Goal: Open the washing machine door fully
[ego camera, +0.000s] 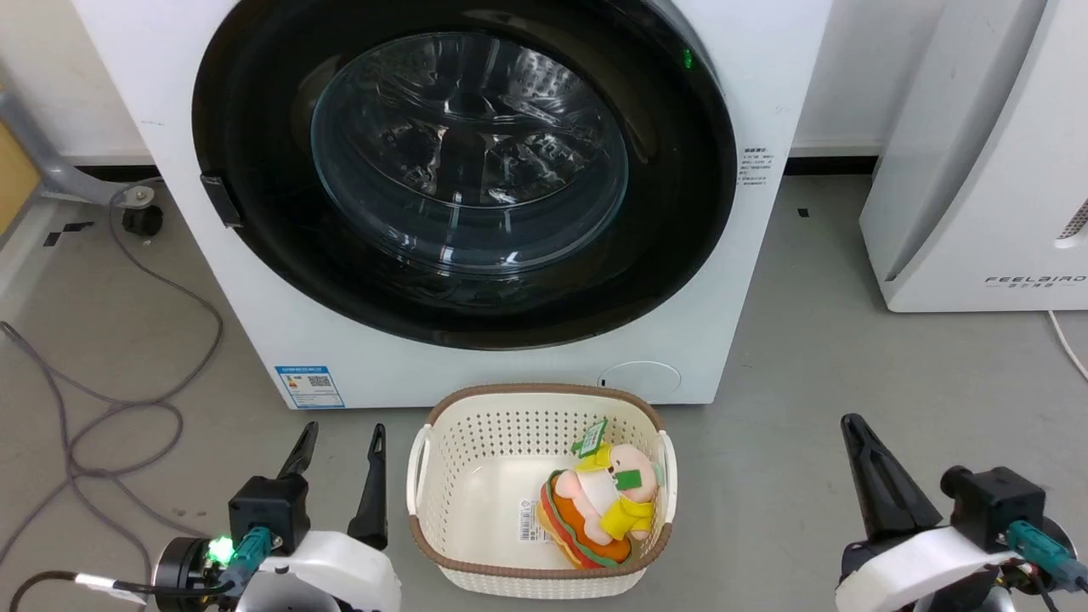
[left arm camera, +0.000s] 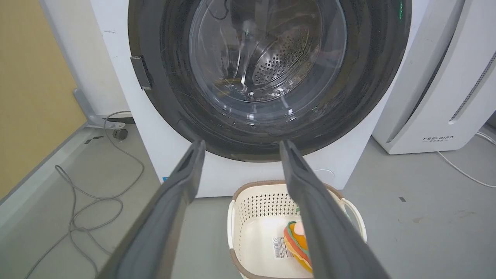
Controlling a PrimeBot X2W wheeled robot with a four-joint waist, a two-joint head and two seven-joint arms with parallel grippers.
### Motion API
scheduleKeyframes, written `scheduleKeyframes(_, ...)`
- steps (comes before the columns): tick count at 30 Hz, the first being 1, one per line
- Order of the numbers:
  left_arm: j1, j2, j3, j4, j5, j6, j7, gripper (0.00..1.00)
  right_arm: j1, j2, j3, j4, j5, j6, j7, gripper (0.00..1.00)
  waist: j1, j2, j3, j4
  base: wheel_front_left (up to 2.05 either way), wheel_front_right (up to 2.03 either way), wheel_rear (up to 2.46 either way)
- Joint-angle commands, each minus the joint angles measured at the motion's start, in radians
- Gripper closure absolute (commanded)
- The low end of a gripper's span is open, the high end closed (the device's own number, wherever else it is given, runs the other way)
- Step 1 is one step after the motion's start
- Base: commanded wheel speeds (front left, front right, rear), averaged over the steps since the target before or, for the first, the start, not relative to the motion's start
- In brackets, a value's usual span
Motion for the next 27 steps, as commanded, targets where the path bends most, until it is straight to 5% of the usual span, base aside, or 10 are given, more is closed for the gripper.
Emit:
scheduleKeyframes(1, -0.019, 0.001, -0.002, 0.01, -0.008, -0.007, -0.014, 0.0, -0.002, 0.0, -0.003, 0.008, 0.039, 0.0, -0.011, 1.0, 0.0, 0.0, 0.001, 0.001, 0.0, 0.0, 0.0)
scheduleKeyframes(16, -0.032, 0.001, -0.007, 0.033, -0.038, -0.015, -0.046, 0.0, -0.084, 0.0, 0.058, 0.078, 0.452, 0.0, -0.042, 1.0, 0.0, 0.0, 0.011, 0.004, 0.0, 0.0, 0.0)
scheduleKeyframes(27, -0.047, 0.001, -0.002, 0.04, -0.052, -0.021, -0.066, 0.0, -0.213, -0.007, 0.041, 0.174, 0.649, 0.0, -0.022, 1.0, 0.0, 0.0, 0.032, 0.006, 0.0, 0.0, 0.0)
